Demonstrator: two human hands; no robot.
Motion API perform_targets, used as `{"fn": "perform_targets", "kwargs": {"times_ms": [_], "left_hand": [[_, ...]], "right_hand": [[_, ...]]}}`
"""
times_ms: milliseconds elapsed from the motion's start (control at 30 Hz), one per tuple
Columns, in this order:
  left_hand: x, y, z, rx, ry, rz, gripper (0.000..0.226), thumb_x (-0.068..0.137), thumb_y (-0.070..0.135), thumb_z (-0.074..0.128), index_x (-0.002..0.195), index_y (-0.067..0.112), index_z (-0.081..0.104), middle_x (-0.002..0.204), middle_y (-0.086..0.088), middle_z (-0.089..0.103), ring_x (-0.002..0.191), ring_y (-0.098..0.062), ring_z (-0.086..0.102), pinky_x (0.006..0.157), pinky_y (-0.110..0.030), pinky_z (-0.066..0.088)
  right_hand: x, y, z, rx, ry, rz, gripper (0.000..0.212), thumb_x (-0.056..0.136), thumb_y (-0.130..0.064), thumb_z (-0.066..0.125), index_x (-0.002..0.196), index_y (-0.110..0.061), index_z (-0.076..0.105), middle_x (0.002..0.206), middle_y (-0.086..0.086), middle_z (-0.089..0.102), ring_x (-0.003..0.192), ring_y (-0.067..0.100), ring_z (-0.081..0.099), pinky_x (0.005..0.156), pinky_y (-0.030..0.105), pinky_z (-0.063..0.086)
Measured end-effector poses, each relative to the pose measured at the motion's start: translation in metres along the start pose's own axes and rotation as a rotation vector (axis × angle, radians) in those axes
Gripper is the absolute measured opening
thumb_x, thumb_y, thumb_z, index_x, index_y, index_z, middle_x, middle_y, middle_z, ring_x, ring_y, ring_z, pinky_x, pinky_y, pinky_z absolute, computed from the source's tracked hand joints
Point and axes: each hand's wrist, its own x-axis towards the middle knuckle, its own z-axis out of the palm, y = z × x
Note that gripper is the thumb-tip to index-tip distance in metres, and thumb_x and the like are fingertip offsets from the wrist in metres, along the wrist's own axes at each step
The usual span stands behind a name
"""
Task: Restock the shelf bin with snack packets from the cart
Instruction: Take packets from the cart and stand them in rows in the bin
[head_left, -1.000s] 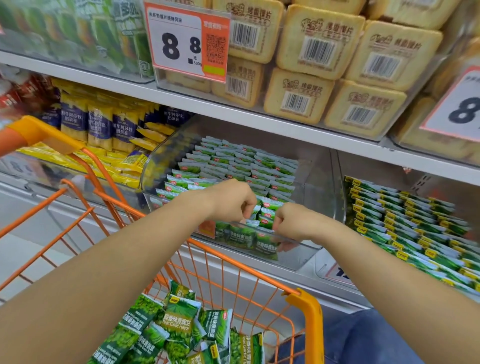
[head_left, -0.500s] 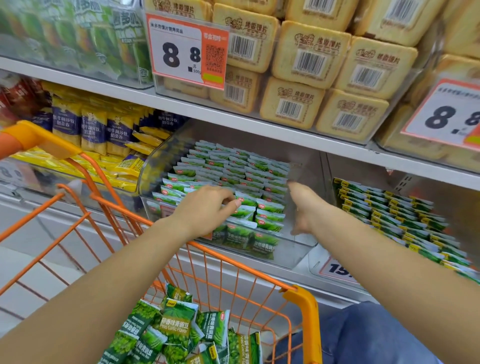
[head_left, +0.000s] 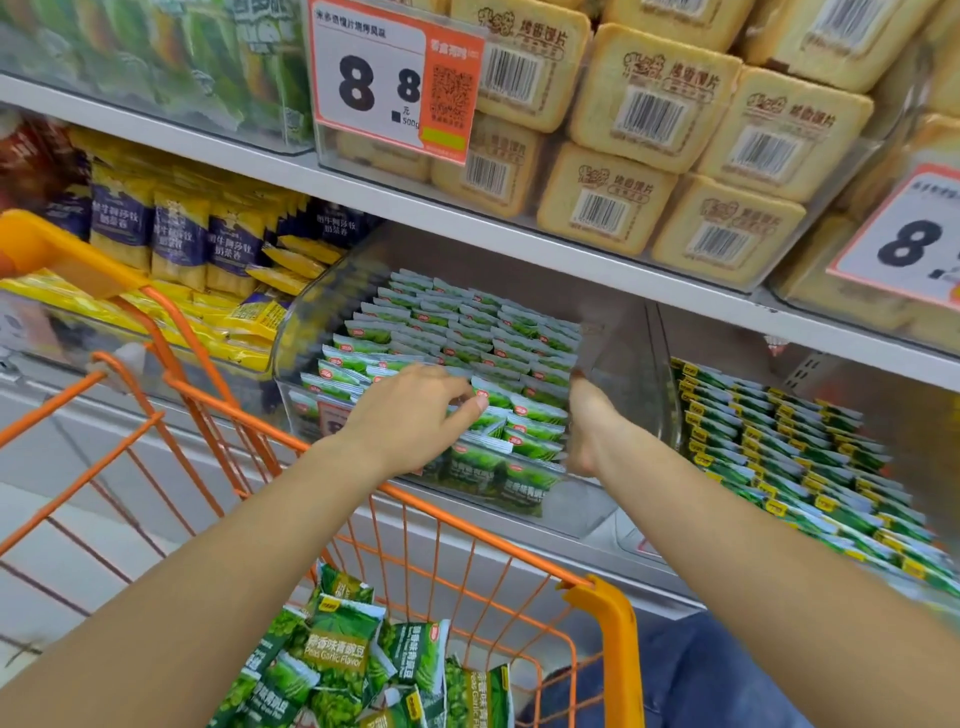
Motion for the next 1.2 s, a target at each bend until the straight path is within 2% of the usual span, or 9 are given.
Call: {"fn": "perform_targets", "kwargs": {"times_ms": [167, 267, 367, 467, 567, 667, 833, 967, 1200], "left_hand": [[-0.009, 0.005, -0.018, -0.055, 0.195, 0.115, 0.048, 0.1, 0.045, 0.032, 0.114, 0.016, 0.067, 0.107, -0.004, 0.066, 0.103, -0.024, 0.056, 0.087, -0.037, 0.044], [-0.039, 0.025, -0.043, -0.074, 0.371, 0.292, 0.037, 0.099, 0.034, 0.039, 0.097, 0.013, 0.069, 0.088, -0.001, 0.066, 0.083, -0.022, 0.057, 0.073, -0.035, 0.043], [-0.082, 0.042, -0.053, -0.033, 0.299, 0.428, 0.033, 0.095, 0.03, 0.043, 0.067, 0.016, 0.053, 0.057, 0.002, 0.052, 0.053, -0.022, 0.049, 0.046, -0.032, 0.035], [-0.12, 0.044, -0.042, 0.203, -0.107, 0.418, 0.028, 0.096, 0.033, 0.041, 0.078, 0.02, 0.058, 0.064, -0.002, 0.06, 0.056, -0.025, 0.058, 0.046, -0.027, 0.035], [-0.15, 0.031, -0.029, 0.427, -0.813, 0.134, 0.038, 0.102, 0.04, 0.034, 0.121, 0.015, 0.056, 0.106, -0.008, 0.063, 0.089, -0.025, 0.059, 0.068, -0.034, 0.046], [-0.174, 0.012, -0.019, 0.372, -1.093, -0.092, 0.044, 0.101, 0.045, 0.038, 0.128, 0.013, 0.052, 0.119, -0.009, 0.059, 0.106, -0.027, 0.057, 0.081, -0.038, 0.047], [-0.174, -0.018, -0.017, 0.209, -1.004, -0.281, 0.039, 0.099, 0.049, 0.041, 0.114, 0.016, 0.056, 0.11, -0.006, 0.06, 0.096, -0.024, 0.055, 0.083, -0.036, 0.046], [-0.171, -0.018, -0.021, 0.202, -0.936, -0.29, 0.045, 0.1, 0.047, 0.039, 0.132, 0.016, 0.048, 0.121, -0.006, 0.059, 0.107, -0.024, 0.056, 0.09, -0.038, 0.048], [-0.16, -0.006, -0.024, 0.017, -0.55, -0.202, 0.029, 0.101, 0.031, 0.043, 0.12, 0.018, 0.061, 0.103, -0.005, 0.067, 0.097, -0.023, 0.06, 0.08, -0.034, 0.048]], "right_hand": [[-0.046, 0.007, -0.004, -0.155, 0.014, -0.288, 0.063, 0.1, -0.054, 0.023, 0.151, -0.017, 0.021, 0.158, 0.004, 0.021, 0.143, 0.024, 0.025, 0.112, 0.038, 0.023], [-0.086, 0.029, -0.022, -0.538, 0.075, -0.95, 0.046, 0.103, -0.042, 0.029, 0.143, -0.02, 0.039, 0.143, -0.002, 0.043, 0.132, 0.012, 0.037, 0.097, 0.023, 0.027], [-0.119, 0.062, -0.034, -0.762, -0.078, -1.411, 0.032, 0.099, -0.038, 0.038, 0.115, -0.022, 0.061, 0.106, -0.011, 0.063, 0.098, 0.006, 0.058, 0.082, 0.026, 0.044], [-0.132, 0.092, -0.025, -1.185, -0.269, -1.448, 0.038, 0.094, -0.043, 0.032, 0.1, -0.025, 0.065, 0.083, -0.007, 0.069, 0.075, 0.019, 0.066, 0.059, 0.034, 0.048], [-0.134, 0.113, -0.004, -1.692, -0.492, -1.346, 0.033, 0.1, -0.042, 0.035, 0.121, -0.027, 0.055, 0.109, -0.002, 0.066, 0.099, 0.022, 0.062, 0.072, 0.034, 0.046], [-0.125, 0.135, 0.025, -1.965, -0.657, -1.192, 0.026, 0.099, -0.026, 0.046, 0.12, -0.013, 0.056, 0.105, 0.01, 0.064, 0.097, 0.029, 0.061, 0.066, 0.036, 0.044], [-0.095, 0.175, 0.074, -2.255, -0.781, -1.039, 0.028, 0.097, -0.014, 0.049, 0.124, -0.007, 0.057, 0.117, 0.013, 0.061, 0.081, 0.023, 0.061, 0.047, 0.032, 0.041], [-0.082, 0.194, 0.077, -2.32, -0.81, -0.985, 0.04, 0.096, -0.016, 0.053, 0.135, -0.007, 0.046, 0.145, 0.018, 0.034, 0.112, 0.032, 0.052, 0.067, 0.037, 0.042], [-0.098, 0.155, 0.076, -1.581, -0.943, -0.893, 0.012, 0.09, -0.018, 0.064, 0.099, -0.01, 0.064, 0.094, 0.004, 0.067, 0.085, 0.017, 0.058, 0.067, 0.025, 0.039]]}}
